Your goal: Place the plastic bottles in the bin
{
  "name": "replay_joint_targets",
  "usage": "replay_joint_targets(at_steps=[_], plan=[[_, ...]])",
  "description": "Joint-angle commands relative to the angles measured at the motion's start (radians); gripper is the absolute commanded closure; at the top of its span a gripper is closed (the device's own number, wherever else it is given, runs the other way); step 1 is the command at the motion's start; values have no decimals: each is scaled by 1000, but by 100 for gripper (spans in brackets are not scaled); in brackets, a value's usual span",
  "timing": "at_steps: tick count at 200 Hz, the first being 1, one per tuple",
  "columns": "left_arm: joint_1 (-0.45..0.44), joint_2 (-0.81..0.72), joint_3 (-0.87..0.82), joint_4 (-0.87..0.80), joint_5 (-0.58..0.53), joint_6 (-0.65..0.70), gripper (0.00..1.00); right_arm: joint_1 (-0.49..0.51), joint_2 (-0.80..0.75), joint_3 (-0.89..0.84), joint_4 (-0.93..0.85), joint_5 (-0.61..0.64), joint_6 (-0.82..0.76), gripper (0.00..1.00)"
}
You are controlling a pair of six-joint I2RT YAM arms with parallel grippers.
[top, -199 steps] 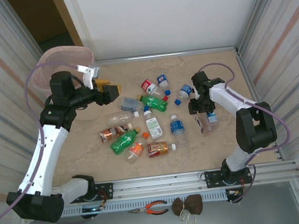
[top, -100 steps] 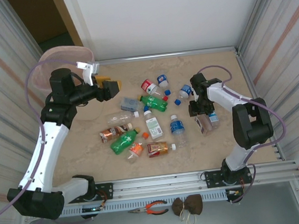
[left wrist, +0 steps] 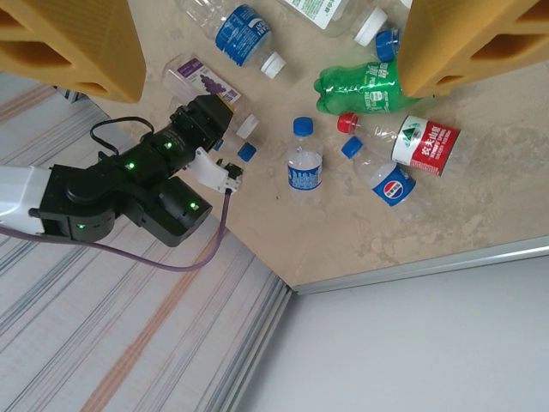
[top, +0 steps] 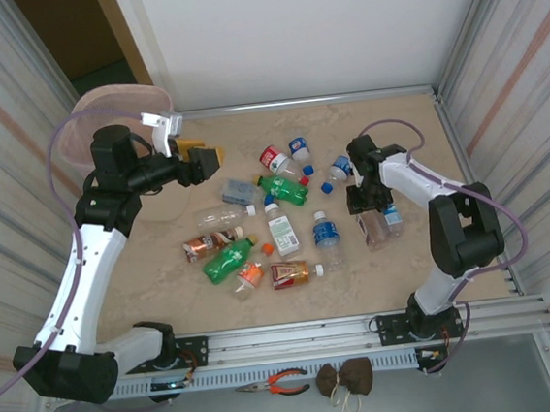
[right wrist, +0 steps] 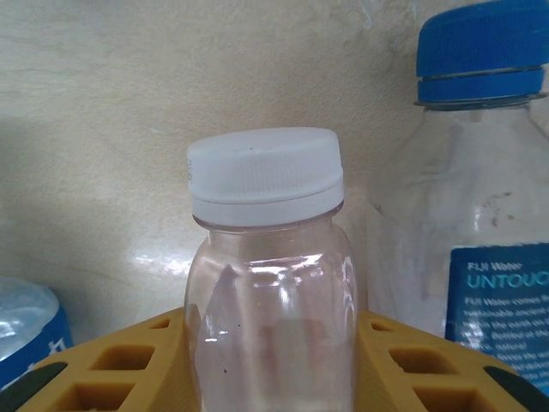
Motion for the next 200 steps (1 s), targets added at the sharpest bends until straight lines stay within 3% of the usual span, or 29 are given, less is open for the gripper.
replay_joint_targets(at_steps=[1,96,200], plan=[[-8,-20,14,26,27,-9,22,7,-96,25,-23,-32,21,62],[-71,4,13,82,31,-15,23,37,-447,21,178,-272,65,67],[-195,6,-41,254,68,31,22,94,-741,-62,571,-491,125,79]])
